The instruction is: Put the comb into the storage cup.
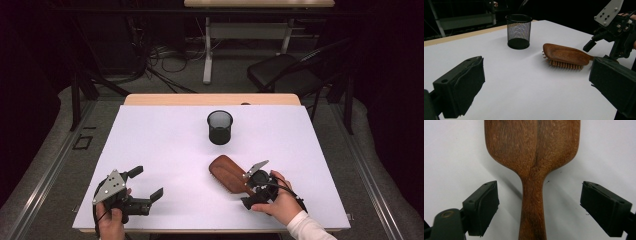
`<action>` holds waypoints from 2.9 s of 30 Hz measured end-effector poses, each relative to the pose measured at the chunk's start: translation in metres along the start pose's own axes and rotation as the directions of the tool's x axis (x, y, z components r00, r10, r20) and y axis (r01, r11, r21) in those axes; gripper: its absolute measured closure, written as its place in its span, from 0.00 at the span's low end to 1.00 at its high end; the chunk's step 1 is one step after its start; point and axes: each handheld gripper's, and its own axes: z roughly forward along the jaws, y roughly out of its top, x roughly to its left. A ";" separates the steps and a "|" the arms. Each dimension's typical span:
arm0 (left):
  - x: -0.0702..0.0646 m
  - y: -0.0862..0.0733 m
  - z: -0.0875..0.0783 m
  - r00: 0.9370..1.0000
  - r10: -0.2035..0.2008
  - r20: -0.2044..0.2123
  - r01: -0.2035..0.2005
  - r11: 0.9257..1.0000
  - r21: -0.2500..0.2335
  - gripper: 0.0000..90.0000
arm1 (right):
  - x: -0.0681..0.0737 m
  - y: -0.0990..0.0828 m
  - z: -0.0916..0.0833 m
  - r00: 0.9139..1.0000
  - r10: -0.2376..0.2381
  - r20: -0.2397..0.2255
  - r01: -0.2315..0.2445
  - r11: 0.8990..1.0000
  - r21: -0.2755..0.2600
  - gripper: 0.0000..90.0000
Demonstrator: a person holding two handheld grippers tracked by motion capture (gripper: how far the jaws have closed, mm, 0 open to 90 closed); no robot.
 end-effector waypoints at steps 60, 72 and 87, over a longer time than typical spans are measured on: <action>0.000 -0.001 0.001 1.000 -0.003 -0.002 0.003 1.000 0.004 0.00 | -0.002 0.010 0.007 0.998 -0.004 -0.059 0.009 0.997 0.082 0.80; 0.000 -0.001 0.001 1.000 -0.006 -0.003 0.006 1.000 0.004 0.00 | 0.001 0.011 0.007 0.999 -0.018 -0.031 0.020 0.996 0.084 0.80; 0.000 -0.001 0.001 1.000 -0.005 -0.005 0.005 1.000 0.005 0.00 | -0.006 0.010 0.007 0.997 0.020 -0.072 -0.014 0.997 0.078 0.81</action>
